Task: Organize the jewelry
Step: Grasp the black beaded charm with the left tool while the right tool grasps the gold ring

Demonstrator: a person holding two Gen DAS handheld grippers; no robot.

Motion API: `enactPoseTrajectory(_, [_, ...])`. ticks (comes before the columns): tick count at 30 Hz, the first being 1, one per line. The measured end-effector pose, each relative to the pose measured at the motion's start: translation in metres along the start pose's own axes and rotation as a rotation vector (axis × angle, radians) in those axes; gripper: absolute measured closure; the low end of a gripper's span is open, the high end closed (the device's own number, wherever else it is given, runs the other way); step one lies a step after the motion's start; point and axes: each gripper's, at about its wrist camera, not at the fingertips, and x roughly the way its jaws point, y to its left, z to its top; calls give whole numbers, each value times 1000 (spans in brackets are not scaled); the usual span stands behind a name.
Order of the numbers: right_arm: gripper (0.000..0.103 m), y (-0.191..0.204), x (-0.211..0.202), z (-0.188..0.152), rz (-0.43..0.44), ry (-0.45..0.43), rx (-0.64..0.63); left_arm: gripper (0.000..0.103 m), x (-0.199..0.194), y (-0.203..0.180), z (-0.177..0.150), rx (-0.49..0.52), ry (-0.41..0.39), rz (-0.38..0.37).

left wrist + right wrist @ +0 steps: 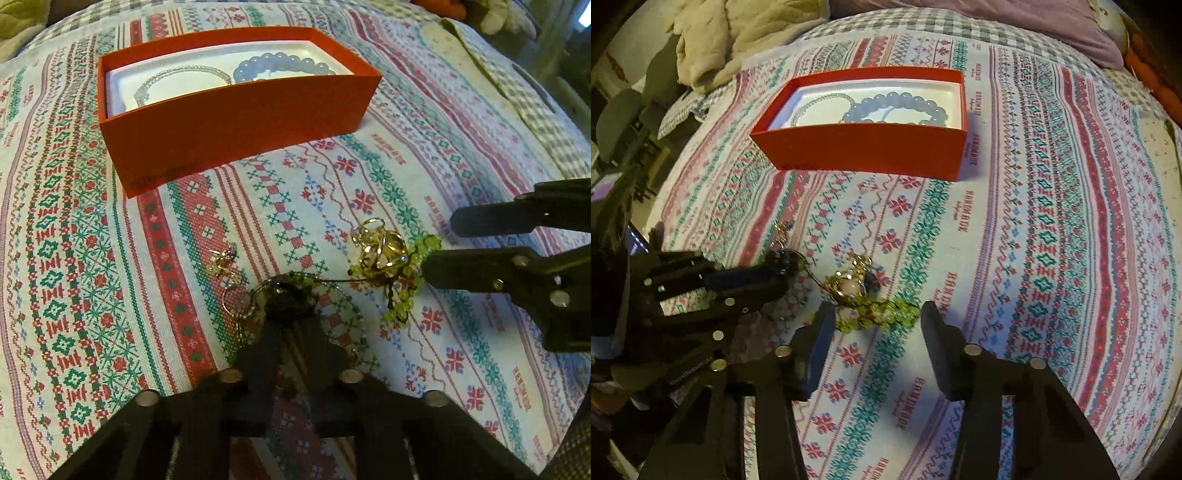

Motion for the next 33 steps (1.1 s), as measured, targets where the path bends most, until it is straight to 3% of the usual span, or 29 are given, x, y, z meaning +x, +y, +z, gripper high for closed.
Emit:
enactPoseTrajectory(8, [55, 3, 9, 16, 83, 0, 59, 98, -10, 4, -9, 28, -9, -1])
enactPoseTrajectory(11, [55, 6, 15, 18, 87, 9, 68, 80, -13, 6, -13, 28, -1, 0])
enactPoseTrajectory(18, [56, 12, 31, 21, 83, 47, 77, 72, -25, 15, -20, 6, -27, -6])
enactPoseTrajectory(21, [71, 12, 34, 23, 69, 46, 75, 70, -26, 18, -19, 8, -39, -12])
enactPoseTrajectory(33, [71, -2, 11, 24, 76, -9, 106, 70, -12, 7, -1, 16, -46, 7])
